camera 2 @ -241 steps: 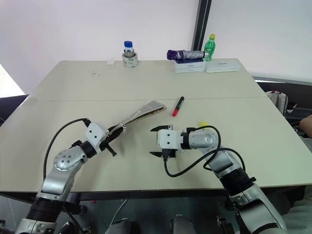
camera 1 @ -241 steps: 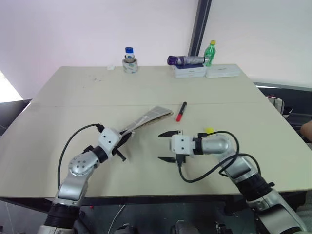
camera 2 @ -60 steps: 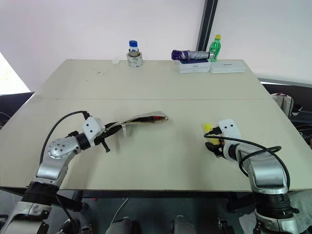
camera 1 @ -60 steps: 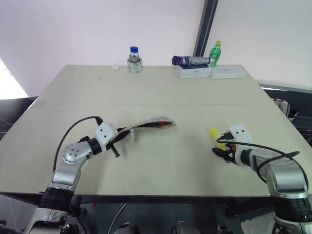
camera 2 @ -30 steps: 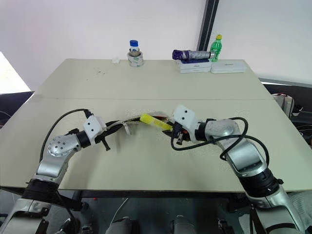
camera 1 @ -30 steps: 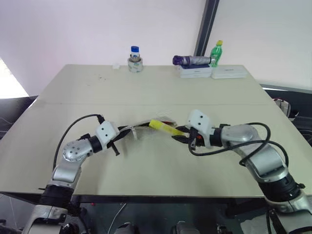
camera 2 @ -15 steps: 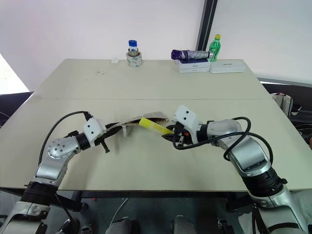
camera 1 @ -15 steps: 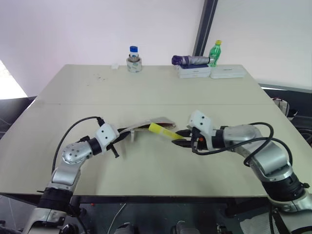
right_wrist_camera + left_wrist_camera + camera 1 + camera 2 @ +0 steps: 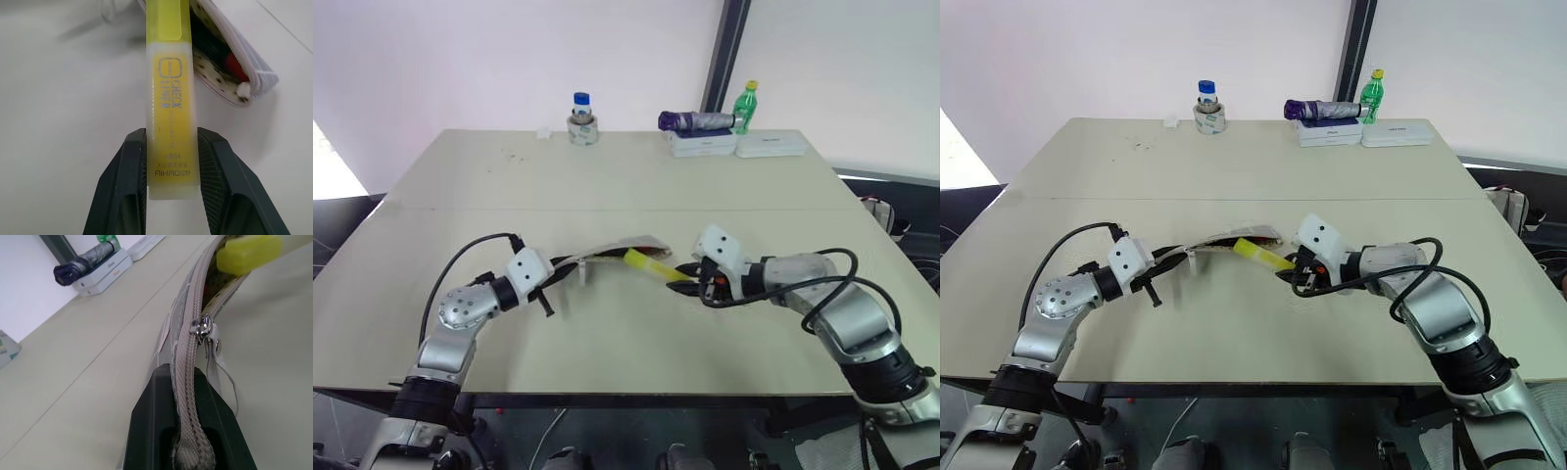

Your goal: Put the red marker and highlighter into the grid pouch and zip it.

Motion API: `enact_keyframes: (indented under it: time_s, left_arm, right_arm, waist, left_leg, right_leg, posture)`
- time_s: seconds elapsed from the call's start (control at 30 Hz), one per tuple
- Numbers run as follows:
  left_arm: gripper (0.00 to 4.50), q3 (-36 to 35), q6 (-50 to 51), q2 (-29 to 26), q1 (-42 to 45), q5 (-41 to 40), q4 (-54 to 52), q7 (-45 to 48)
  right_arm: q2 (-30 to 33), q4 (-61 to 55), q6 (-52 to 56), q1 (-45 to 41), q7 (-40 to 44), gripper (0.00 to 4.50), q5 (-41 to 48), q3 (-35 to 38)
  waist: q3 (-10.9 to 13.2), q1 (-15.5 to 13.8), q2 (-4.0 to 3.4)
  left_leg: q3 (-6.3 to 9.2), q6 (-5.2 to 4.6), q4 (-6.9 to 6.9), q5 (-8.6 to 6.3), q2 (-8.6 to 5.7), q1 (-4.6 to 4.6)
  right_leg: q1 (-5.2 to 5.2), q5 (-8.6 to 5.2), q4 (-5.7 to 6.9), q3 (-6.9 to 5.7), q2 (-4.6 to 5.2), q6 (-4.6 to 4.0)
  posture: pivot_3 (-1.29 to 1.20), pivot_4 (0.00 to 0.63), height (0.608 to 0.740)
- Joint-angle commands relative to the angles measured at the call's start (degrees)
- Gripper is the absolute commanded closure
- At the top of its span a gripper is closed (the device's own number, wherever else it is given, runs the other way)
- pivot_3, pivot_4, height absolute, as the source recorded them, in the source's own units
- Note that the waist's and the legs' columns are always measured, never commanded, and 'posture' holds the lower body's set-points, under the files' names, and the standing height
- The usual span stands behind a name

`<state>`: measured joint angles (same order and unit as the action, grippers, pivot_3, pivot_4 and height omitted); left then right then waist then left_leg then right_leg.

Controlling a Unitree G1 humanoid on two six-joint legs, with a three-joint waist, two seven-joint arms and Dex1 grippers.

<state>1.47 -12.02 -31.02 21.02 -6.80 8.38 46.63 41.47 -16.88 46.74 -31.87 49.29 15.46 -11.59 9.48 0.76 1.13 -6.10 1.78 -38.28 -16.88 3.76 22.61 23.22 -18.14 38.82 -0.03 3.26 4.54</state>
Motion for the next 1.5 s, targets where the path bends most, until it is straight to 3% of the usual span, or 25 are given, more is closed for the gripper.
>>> enact_keyframes:
  time_s: [0.03,0.4,0.57,0.83,1.07,1.1,1.5]
  left_arm:
    - [4.50,0.6,-1.8,-0.2,-0.4,0.1,-3.1,0.5]
    - [4.50,4.3,-3.1,0.5,-1.0,2.7,-4.0,1.3]
    - [4.50,4.9,-1.5,1.8,-1.0,1.9,-5.0,0.8]
    - [4.50,4.1,-0.1,2.5,-0.8,1.1,-5.4,0.7]
    - [4.50,2.8,1.2,3.3,-0.7,-0.3,-5.4,0.2]
    - [4.50,2.6,1.4,3.3,-0.7,-0.5,-5.5,0.1]
    - [4.50,0.3,5.0,4.5,0.9,-3.8,-5.2,-1.7]
  right_arm:
    - [1.0,0.1,-2.1,-0.3,-0.2,3.63,-1.9,-0.4]
    - [-1.5,-1.4,-5.9,-5.8,-1.6,3.63,-13.0,-12.4]
    - [-2.6,0.0,-14.6,-8.8,-2.1,3.63,-21.3,-18.3]
    - [-5.5,2.9,-19.6,-9.3,-2.0,3.63,-24.8,-16.5]
    - [-7.1,3.4,-19.7,-9.5,-1.0,0.34,-23.3,-12.2]
    - [-6.9,2.7,-19.3,-9.3,0.1,0.05,-22.0,-11.4]
    - [-4.1,-2.8,-21.6,-8.1,9.2,0.05,-8.6,-1.2]
  waist:
    - [0.0,0.0,0.00]
    - [0.0,0.1,0.00]
    - [0.0,0.1,0.00]
    - [0.0,0.1,0.00]
    - [0.0,0.0,-0.01]
    - [0.0,0.0,0.00]
    - [0.0,0.1,0.00]
  left_leg:
    - [0.00,0.00,0.00,0.00,0.00,0.00]
    - [-0.01,0.00,0.00,0.00,0.01,0.00]
    - [-0.02,0.00,-0.01,0.00,0.00,0.01]
    - [-0.03,0.02,-0.01,0.01,0.00,0.01]
    - [-0.04,0.03,-0.02,0.02,0.00,0.01]
    - [-0.03,0.03,-0.03,0.02,0.00,0.01]
    - [0.00,0.01,-0.03,0.00,0.00,0.00]
  right_leg:
    - [0.00,0.00,0.00,0.00,0.00,0.00]
    - [0.02,0.00,0.00,0.00,-0.01,0.00]
    - [0.04,0.00,0.00,0.00,-0.01,0.00]
    - [0.03,0.00,0.02,-0.01,-0.01,0.00]
    - [0.03,0.00,0.03,-0.01,-0.01,0.00]
    - [0.03,0.00,0.03,-0.01,-0.01,0.00]
    - [0.01,0.00,0.03,-0.01,0.00,0.00]
  posture:
    - [0.00,0.150,0.740]
    - [0.00,0.150,0.740]
    - [0.00,0.150,0.740]
    - [0.00,0.150,0.740]
    - [0.00,0.150,0.740]
    - [0.00,0.150,0.740]
    - [0.00,0.150,0.740]
